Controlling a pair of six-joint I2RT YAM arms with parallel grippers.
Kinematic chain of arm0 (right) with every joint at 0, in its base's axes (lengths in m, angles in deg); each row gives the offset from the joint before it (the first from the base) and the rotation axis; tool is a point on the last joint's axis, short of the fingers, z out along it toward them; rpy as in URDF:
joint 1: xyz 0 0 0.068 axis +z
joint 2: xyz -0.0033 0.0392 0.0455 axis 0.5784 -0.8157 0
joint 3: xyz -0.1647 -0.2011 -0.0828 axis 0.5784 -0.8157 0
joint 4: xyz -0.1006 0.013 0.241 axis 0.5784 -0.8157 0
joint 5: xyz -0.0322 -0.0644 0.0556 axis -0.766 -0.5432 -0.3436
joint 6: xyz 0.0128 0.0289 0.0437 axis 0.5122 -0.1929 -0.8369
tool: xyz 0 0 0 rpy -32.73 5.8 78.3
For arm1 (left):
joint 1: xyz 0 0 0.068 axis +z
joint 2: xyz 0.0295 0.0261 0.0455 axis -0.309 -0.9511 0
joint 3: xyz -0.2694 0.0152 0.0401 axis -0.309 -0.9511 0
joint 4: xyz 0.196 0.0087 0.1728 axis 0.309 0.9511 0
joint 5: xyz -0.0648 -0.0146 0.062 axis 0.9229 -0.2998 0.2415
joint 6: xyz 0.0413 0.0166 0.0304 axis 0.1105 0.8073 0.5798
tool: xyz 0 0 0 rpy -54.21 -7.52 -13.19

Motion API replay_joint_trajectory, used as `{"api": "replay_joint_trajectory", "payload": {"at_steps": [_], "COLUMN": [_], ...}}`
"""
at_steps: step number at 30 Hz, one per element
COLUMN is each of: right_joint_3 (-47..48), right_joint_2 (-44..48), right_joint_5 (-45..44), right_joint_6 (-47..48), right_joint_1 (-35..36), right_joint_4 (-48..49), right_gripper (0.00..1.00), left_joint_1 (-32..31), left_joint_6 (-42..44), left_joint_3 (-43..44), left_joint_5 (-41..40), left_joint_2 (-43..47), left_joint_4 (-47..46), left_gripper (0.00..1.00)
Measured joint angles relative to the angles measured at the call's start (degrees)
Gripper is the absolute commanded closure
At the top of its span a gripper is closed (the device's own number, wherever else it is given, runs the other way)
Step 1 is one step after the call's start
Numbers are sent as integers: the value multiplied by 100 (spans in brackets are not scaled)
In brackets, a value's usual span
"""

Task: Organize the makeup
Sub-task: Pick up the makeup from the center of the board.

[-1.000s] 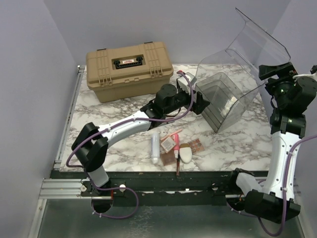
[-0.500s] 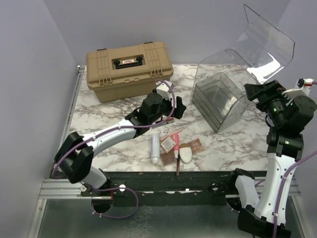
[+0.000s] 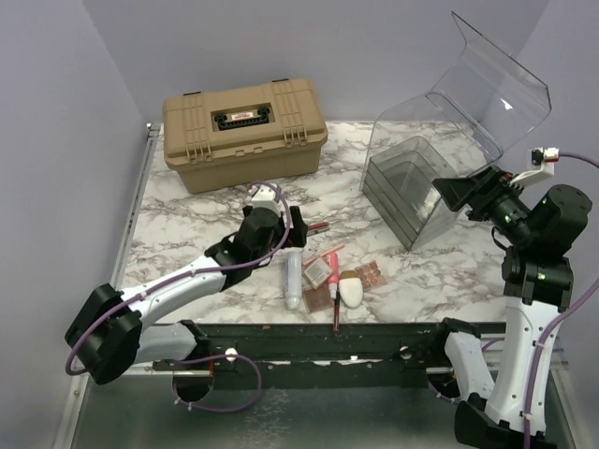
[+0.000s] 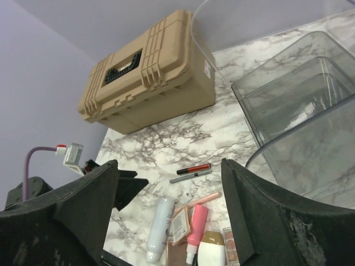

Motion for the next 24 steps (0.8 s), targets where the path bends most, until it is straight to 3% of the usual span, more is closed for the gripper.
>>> {"api": "replay_joint_trajectory", "payload": {"at_steps": [12,24], "right_joint_3": [59,341], "right_joint_2": [-31,-223], "right_joint_5": [4,-310], "right_joint_6": [564,1207], "right_joint_1": [304,433], "right_joint_4": [-538,-1141], "right_gripper": [18,18], "left_joint_1": [46,46], "left_joint_6": [-763,-1027], "left_joint_3": [-640,-793], "left_joint_5": [-79,20], "left_joint_2": [105,-216], "left_joint_4": [396,531], "left_gripper": [11,11]}}
